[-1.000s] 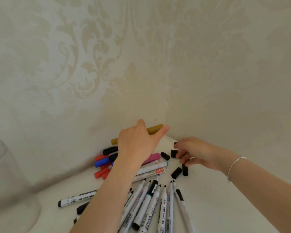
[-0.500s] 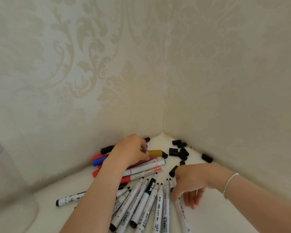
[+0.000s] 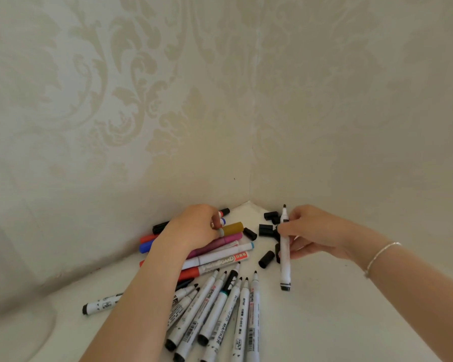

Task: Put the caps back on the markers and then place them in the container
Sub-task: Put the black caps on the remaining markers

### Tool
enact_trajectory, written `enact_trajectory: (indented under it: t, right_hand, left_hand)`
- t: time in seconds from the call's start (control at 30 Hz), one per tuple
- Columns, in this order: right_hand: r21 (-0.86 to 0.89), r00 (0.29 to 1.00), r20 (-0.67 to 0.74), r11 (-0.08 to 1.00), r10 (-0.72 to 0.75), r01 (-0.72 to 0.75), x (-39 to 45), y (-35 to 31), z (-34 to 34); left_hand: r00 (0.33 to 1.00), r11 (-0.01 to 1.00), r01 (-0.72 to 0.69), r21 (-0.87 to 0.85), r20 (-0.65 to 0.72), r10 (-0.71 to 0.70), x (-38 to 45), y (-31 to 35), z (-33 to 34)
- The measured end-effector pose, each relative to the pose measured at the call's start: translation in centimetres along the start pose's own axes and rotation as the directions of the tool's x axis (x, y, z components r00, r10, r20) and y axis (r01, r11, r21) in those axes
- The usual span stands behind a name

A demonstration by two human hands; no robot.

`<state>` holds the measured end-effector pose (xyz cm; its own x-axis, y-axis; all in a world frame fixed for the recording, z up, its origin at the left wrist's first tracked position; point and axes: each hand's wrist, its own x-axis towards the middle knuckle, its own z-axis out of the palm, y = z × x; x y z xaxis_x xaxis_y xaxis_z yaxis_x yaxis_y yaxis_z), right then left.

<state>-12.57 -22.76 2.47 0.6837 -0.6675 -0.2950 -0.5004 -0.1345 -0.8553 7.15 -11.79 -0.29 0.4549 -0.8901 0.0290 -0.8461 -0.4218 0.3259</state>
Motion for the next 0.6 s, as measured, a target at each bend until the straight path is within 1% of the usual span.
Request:
enact_trajectory:
  t: [0.1,0.17,0.3,0.47,0.6]
  right_hand:
    - [0.088,0.995,-0.098,0.996,0.002,0.007,0.5,0.5,-0.1]
    - [0.165,0.988,-0.151,0.986,0.011,0.014,0.9,0.8,0.1]
    - [0.216,0.965,-0.261,0.975,0.012,0.046,1.4,1.2,0.4]
    - [0.285,0.95,-0.312,0.953,-0.01,0.103,1.6,1.3,0.7]
    - [0.348,0.934,-0.345,0.911,-0.094,0.22,1.2,2.0,0.6]
  left_hand:
    - [0.999,1.0,0.015,0.027,-0.031,-0.014,0.1,0.0,0.2]
    - [1.0,0.999,0.017,0.04,-0.024,-0.016,0.2,0.0,0.4]
    - [1.0,0.998,0.016,0.064,0.013,-0.017,0.3,0.1,0.7]
    - [1.0,0.996,0.022,0.091,0.01,-0.023,0.4,0.4,0.5]
    - [0.999,0.994,-0.008,0.106,-0.037,0.012,0.2,1.7,0.5]
